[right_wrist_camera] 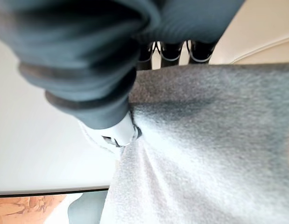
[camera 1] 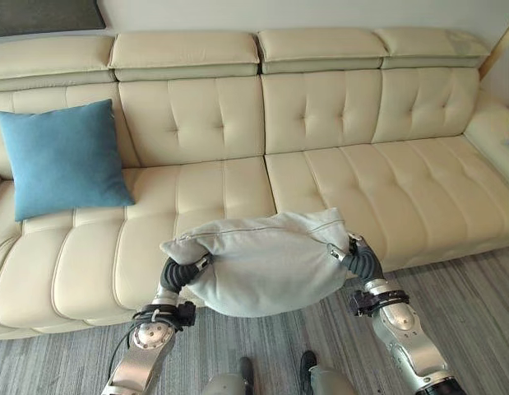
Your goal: Pick up all the scattered cushions and arrange them neatly on the sofa.
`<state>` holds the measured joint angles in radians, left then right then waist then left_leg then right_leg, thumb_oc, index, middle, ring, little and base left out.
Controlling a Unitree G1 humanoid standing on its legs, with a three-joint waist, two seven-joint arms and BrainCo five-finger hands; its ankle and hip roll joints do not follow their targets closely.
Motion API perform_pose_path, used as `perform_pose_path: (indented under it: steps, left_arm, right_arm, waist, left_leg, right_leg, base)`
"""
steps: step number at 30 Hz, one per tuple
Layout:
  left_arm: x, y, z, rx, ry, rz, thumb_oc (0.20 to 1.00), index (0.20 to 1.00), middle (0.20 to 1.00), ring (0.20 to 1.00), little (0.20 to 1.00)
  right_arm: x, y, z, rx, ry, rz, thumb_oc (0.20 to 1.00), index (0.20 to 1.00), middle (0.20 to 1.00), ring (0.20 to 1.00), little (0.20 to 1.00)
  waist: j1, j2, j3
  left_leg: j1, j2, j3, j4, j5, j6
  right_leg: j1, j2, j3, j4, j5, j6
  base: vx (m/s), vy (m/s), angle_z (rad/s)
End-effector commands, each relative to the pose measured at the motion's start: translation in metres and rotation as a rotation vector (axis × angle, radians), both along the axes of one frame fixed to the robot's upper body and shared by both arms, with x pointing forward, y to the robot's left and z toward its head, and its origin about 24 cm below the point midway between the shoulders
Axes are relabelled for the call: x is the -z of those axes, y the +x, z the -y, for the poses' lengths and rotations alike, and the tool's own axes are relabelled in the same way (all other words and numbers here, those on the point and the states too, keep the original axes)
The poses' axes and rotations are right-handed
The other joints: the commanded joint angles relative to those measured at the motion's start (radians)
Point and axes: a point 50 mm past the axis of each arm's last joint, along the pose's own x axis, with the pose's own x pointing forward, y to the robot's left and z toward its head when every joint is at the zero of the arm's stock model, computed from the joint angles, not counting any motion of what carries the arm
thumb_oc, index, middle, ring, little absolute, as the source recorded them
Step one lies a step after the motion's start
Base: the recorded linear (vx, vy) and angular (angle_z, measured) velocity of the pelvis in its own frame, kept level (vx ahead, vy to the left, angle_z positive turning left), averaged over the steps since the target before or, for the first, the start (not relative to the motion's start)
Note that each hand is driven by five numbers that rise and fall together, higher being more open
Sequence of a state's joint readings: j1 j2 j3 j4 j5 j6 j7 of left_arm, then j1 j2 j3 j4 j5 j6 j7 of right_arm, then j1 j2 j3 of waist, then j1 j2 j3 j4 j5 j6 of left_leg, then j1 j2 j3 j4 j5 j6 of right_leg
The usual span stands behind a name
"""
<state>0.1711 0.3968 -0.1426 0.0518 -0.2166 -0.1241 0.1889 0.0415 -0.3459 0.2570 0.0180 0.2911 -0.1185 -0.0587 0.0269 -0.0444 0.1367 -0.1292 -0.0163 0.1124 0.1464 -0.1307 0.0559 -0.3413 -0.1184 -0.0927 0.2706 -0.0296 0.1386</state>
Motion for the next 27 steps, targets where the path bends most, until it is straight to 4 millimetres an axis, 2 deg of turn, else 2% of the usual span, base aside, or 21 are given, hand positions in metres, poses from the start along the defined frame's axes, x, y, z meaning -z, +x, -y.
perform_pose_path:
  steps: [1,3,4,5,6,8,10,14,15,16,17,18,19,21,23,27]
  left_arm:
    - [-0.043,0.011,-0.007,0.002,0.023,0.224,0.2,0.2,0.2,0.2,0.2]
    - [-0.042,0.012,-0.004,0.01,0.025,0.227,0.2,0.2,0.2,0.2,0.2]
    - [-0.042,0.011,0.0,0.018,0.012,0.237,0.2,0.2,0.2,0.2,0.2]
    - [-0.042,0.011,0.0,0.017,0.012,0.237,0.2,0.2,0.2,0.2,0.2]
    - [-0.04,0.01,0.001,0.021,0.007,0.229,0.2,0.2,0.2,0.2,0.2]
    - [-0.037,0.009,0.003,0.026,-0.011,0.217,0.2,0.2,0.2,0.2,0.2]
    - [-0.034,0.007,0.003,0.026,-0.029,0.203,0.2,0.2,0.2,0.2,0.2]
    - [-0.033,0.01,0.007,0.04,-0.048,0.2,0.2,0.2,0.2,0.2,0.2]
    - [-0.035,0.012,0.009,0.051,-0.054,0.205,0.2,0.2,0.2,0.2,0.2]
    - [-0.035,0.013,0.011,0.06,-0.054,0.206,0.2,0.2,0.2,0.2,0.2]
    - [-0.037,0.017,0.014,0.075,-0.044,0.213,0.2,0.2,0.2,0.2,0.2]
    - [-0.037,0.017,0.014,0.075,-0.043,0.214,0.2,0.2,0.2,0.2,0.2]
    - [-0.041,0.021,0.017,0.088,-0.031,0.228,0.2,0.2,0.2,0.2,0.2]
    - [-0.041,0.023,0.017,0.088,-0.02,0.229,0.2,0.2,0.2,0.2,0.2]
    - [-0.044,0.027,0.019,0.091,-0.027,0.244,0.2,0.2,0.2,0.2,0.2]
    - [-0.049,0.035,0.026,0.107,-0.006,0.27,0.2,0.2,0.2,0.2,0.2]
  right_arm:
    - [-0.053,0.009,-0.002,-0.019,0.062,0.27,0.2,0.2,0.2,0.2,0.2]
    - [-0.053,0.008,0.0,-0.009,0.056,0.273,0.2,0.2,0.2,0.2,0.2]
    - [-0.054,0.005,0.0,-0.016,0.065,0.281,0.2,0.2,0.2,0.2,0.2]
    - [-0.054,0.005,0.0,-0.017,0.064,0.281,0.2,0.2,0.2,0.2,0.2]
    - [-0.052,0.003,0.001,-0.013,0.065,0.271,0.2,0.2,0.2,0.2,0.2]
    - [-0.05,0.001,0.005,0.001,0.061,0.263,0.2,0.2,0.2,0.2,0.2]
    - [-0.049,0.001,0.01,0.017,0.055,0.259,0.2,0.2,0.2,0.2,0.2]
    - [-0.052,0.003,0.018,0.05,0.032,0.271,0.2,0.2,0.2,0.2,0.2]
    - [-0.053,0.004,0.02,0.054,0.02,0.273,0.2,0.2,0.2,0.2,0.2]
    - [-0.054,0.005,0.021,0.058,0.008,0.28,0.2,0.2,0.2,0.2,0.2]
    - [-0.057,0.007,0.023,0.072,-0.008,0.293,0.2,0.2,0.2,0.2,0.2]
    - [-0.057,0.007,0.022,0.072,-0.007,0.294,0.2,0.2,0.2,0.2,0.2]
    - [-0.06,0.009,0.023,0.084,-0.014,0.307,0.2,0.2,0.2,0.2,0.2]
    - [-0.06,0.011,0.024,0.095,-0.016,0.309,0.2,0.2,0.2,0.2,0.2]
    - [-0.061,0.014,0.019,0.083,-0.015,0.317,0.2,0.2,0.2,0.2,0.2]
    - [-0.061,0.023,0.011,0.092,-0.038,0.326,0.2,0.2,0.2,0.2,0.2]
  waist:
    - [-0.028,0.009,-0.007]
    - [-0.039,0.015,-0.003]
    - [-0.044,0.01,-0.007]
    - [-0.045,0.011,-0.006]
    - [-0.048,0.013,-0.017]
    - [-0.053,0.018,-0.032]
    - [-0.057,0.028,-0.047]
    - [-0.07,0.034,-0.065]
    - [-0.072,0.034,-0.065]
    - [-0.073,0.029,-0.066]
    - [-0.068,0.01,-0.058]
    - [-0.07,0.006,-0.06]
    - [-0.061,-0.013,-0.042]
    - [-0.055,-0.017,-0.033]
    - [-0.049,-0.01,-0.027]
    - [-0.045,-0.011,-0.041]
  left_leg:
    - [0.125,-0.018,-0.084,-0.006,-0.064,-0.02]
    - [0.168,-0.018,-0.105,-0.022,-0.079,-0.036]
    - [0.201,-0.018,-0.129,-0.026,-0.093,-0.058]
    - [0.203,-0.017,-0.13,-0.027,-0.093,-0.058]
    - [0.219,0.0,-0.142,-0.031,-0.086,-0.069]
    - [0.217,0.037,-0.155,-0.006,-0.049,-0.101]
    - [0.2,0.087,-0.158,0.024,0.025,-0.139]
    - [0.158,0.149,-0.144,0.081,0.127,-0.147]
    - [0.153,0.159,-0.127,0.065,0.125,-0.138]
    - [0.138,0.161,-0.111,0.044,0.112,-0.13]
    - [0.074,0.14,-0.082,0.028,0.058,-0.122]
    - [0.067,0.135,-0.083,0.028,0.063,-0.12]
    - [-0.022,0.093,-0.066,0.015,0.035,-0.118]
    - [-0.063,0.077,-0.06,0.021,0.041,-0.119]
    - [-0.05,0.076,-0.049,-0.013,0.045,-0.123]
    - [-0.026,0.054,-0.06,-0.032,0.041,-0.112]
  right_leg:
    - [0.001,0.032,-0.043,-0.203,0.109,0.045]
    - [-0.024,0.039,-0.068,-0.249,0.122,0.05]
    - [-0.006,0.025,-0.07,-0.258,0.148,0.046]
    - [-0.004,0.025,-0.071,-0.258,0.147,0.046]
    - [0.006,0.028,-0.07,-0.25,0.148,0.038]
    - [0.019,0.035,-0.082,-0.23,0.145,0.024]
    - [0.044,0.044,-0.107,-0.225,0.126,0.008]
    - [0.079,0.073,-0.13,-0.219,0.074,-0.029]
    - [0.091,0.076,-0.135,-0.219,0.06,-0.035]
    - [0.102,0.073,-0.138,-0.226,0.051,-0.034]
    - [0.128,0.061,-0.128,-0.239,0.039,-0.033]
    - [0.123,0.056,-0.129,-0.24,0.043,-0.033]
    - [0.149,0.046,-0.115,-0.251,0.037,-0.031]
    - [0.157,0.043,-0.116,-0.253,0.035,-0.029]
    - [0.173,0.06,-0.107,-0.244,0.027,-0.028]
    - [0.191,0.06,-0.085,-0.248,0.035,-0.028]
  base:
    - [0.22,-0.028,0.17]
    - [0.38,-0.094,0.35]
    - [0.32,-0.108,0.49]
    - [0.3,-0.129,0.76]
    - [0.23,-0.164,0.79]
    - [0.3,-0.244,0.69]
    - [0.22,-0.208,0.57]
    - [0.15,-0.15,0.4]
    - [0.13,-0.087,0.06]
    - [0.15,-0.083,0.03]
    - [0.08,-0.043,0.09]
    - [0.06,-0.042,0.38]
    - [0.0,-0.014,0.22]
    - [0.0,-0.008,0.1]
    - [0.04,0.035,-0.22]
    - [0.09,0.051,-0.3]
